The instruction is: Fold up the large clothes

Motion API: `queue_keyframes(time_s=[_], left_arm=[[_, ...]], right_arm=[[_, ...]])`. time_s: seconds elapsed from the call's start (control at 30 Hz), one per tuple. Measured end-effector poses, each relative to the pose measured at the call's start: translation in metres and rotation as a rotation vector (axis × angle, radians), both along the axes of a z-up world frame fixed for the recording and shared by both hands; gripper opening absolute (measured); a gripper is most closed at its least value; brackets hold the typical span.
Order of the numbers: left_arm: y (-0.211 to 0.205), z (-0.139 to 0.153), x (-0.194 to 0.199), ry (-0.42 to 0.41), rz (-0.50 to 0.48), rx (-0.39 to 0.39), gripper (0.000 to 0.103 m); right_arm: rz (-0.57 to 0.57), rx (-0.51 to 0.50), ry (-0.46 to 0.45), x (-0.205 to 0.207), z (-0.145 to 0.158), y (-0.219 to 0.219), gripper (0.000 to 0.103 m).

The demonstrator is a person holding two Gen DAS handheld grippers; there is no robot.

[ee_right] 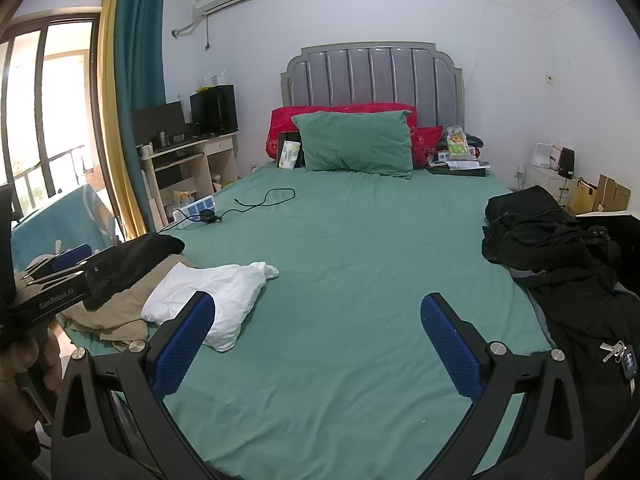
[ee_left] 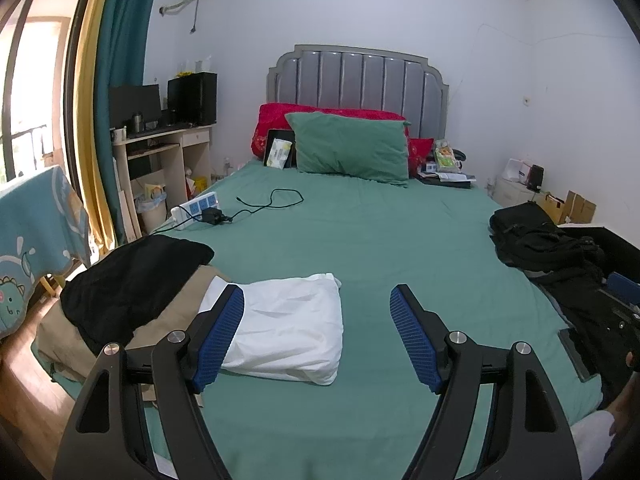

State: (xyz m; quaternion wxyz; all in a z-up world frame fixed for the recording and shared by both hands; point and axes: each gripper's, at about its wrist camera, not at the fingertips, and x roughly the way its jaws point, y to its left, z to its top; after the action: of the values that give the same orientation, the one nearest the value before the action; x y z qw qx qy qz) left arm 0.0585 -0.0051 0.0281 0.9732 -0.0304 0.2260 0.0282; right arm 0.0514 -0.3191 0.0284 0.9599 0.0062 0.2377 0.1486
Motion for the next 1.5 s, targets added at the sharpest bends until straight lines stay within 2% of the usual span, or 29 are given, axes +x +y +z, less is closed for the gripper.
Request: queue_keyframes(time_s=[1.5], left_arm=[[-0.0003,0.0029,0.0042,0.0,-0.039,0.009,0.079]], right_arm=[[-0.005,0.003,0.006,-0.0016,-0.005,0.0052,0.102]])
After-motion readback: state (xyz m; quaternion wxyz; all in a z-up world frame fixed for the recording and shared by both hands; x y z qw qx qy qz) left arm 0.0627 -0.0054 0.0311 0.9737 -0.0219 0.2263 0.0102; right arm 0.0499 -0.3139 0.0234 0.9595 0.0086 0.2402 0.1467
